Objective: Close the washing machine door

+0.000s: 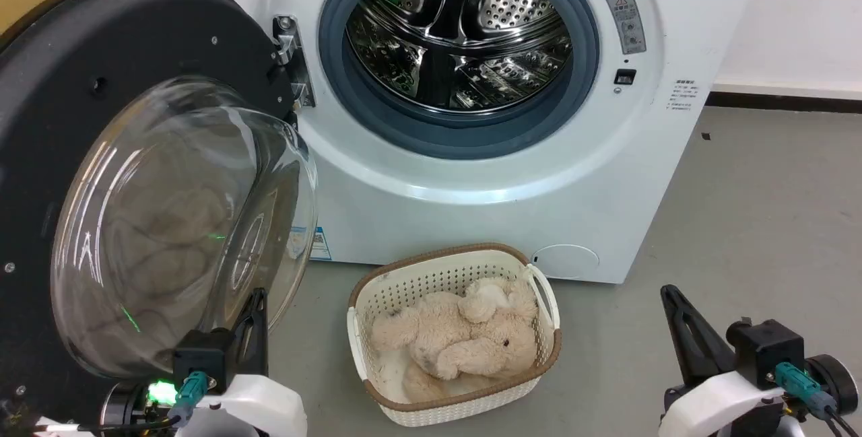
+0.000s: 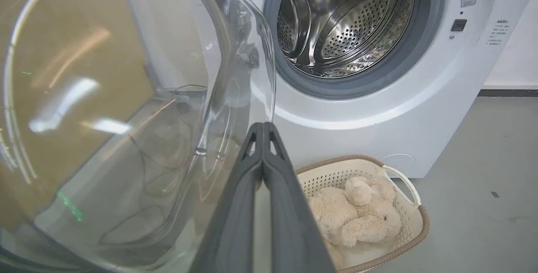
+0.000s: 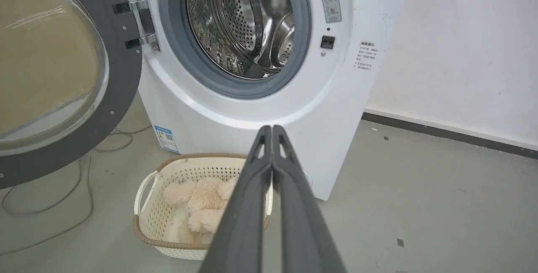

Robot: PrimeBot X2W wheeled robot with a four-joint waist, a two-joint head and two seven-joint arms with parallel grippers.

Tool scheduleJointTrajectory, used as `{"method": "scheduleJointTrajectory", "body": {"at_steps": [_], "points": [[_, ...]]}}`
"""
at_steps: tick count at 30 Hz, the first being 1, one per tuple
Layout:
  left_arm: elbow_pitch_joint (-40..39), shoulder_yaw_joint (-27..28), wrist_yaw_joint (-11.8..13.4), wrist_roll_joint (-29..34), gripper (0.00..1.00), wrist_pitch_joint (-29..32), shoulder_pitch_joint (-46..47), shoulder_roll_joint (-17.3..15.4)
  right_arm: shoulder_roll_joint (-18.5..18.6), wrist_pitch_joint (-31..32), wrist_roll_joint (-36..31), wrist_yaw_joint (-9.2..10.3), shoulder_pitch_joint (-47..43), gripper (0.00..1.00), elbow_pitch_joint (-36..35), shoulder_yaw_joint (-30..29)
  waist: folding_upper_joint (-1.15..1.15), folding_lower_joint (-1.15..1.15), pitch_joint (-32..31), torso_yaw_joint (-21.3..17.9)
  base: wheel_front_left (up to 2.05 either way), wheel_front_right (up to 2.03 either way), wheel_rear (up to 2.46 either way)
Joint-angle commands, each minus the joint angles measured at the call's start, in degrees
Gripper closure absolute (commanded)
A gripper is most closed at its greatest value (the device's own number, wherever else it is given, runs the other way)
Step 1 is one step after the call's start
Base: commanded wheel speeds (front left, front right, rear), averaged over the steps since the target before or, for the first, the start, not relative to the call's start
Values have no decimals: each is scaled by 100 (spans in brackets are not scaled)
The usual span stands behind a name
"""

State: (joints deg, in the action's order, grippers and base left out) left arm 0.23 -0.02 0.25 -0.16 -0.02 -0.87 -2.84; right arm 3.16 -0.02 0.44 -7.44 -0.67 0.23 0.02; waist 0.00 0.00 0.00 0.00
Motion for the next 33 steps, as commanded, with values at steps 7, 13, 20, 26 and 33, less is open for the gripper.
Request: {"method": "scheduleJointTrajectory", "body": {"at_steps": [7,13,20,26,33], "points": [[-23,2,-25,16,100,2,87,-4,-28,2,-44,-5,67,100,-23,-2,0,0,0,0,0,0,0],[-23,2,-25,16,100,2,87,-4,-28,2,-44,-5,67,100,-23,-2,0,0,0,0,0,0,0],[1,1,1,0,0,-2,0,0,0,-2,2,0,0,0,0,-1,0,0,0,0,0,0,0],[12,-28,56,-16,0,-43,14,1,0,-43,62,0,5,0,2,-32,0,0,6,0,0,0,0],[-35,-84,148,-17,0,-115,54,1,-1,-115,198,0,8,0,-20,-60,0,0,16,6,0,0,0]]}}
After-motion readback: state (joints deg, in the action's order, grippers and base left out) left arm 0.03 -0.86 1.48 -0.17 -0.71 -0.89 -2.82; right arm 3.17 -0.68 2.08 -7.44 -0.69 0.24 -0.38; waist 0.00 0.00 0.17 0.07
